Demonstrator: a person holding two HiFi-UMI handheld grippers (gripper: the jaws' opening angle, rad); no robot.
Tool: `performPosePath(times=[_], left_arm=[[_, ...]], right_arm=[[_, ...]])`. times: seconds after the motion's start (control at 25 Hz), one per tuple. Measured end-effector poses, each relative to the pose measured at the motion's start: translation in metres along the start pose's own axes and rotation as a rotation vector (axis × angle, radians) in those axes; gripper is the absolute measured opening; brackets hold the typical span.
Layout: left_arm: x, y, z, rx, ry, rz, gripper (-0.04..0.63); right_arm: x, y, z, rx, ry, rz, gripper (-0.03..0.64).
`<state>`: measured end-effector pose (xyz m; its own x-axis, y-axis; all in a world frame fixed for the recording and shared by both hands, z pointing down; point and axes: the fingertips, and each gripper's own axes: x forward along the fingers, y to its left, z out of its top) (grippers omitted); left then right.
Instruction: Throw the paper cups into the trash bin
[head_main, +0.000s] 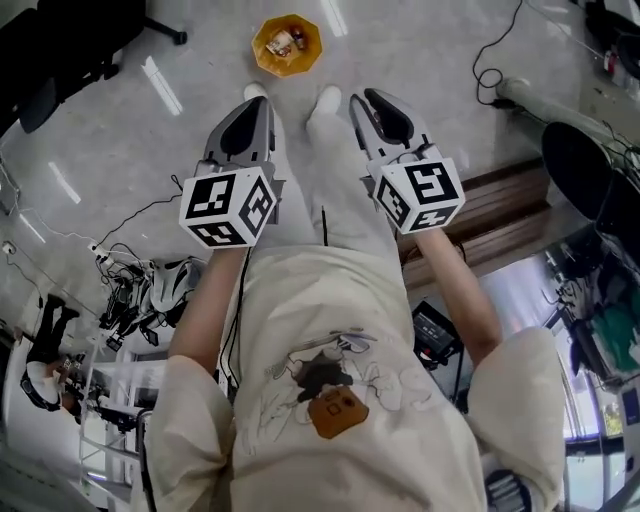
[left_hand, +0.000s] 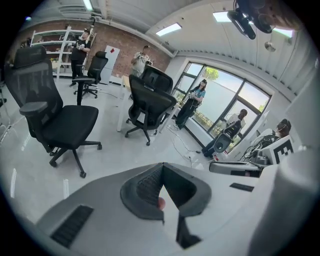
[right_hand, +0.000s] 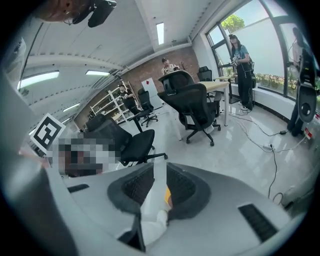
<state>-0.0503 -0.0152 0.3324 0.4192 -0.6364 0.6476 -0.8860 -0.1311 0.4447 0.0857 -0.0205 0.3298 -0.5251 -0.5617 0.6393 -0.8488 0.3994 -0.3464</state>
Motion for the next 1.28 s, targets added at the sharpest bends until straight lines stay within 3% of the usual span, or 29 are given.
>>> performPosePath(times=[0.4,0.6,0.92,1.08,1.28], left_arm=[[-0.093,-0.050,0.054,0.062,-0.076,-0.046,0.006],[-0.135,-0.066,0.086,0.122,-0.145,-0.084,0.006],[-0.171,-0.095,0.097,0.167,-0.195,-0.113,0.006],[-0.176,-0.107,0.107,0.200,-0.225,-0.141,0.006],[-0.175,-0.104,0.117,0.169,-0.262,-0.145,0.006]], right_arm=[[-0.076,0.049,0.055,-0.047,-0.062,0.040,0.076],[-0.090,0.081,0.068,-0.082,-0.102,0.144,0.029],[-0.120,0.115,0.083,-0.090,-0.136,0.287,0.008],[-0.130,0.129,0.091,-0.110,-0.144,0.323,0.007],[-0.134,0.139,0.099,-0.163,-0.167,0.325,0.006]])
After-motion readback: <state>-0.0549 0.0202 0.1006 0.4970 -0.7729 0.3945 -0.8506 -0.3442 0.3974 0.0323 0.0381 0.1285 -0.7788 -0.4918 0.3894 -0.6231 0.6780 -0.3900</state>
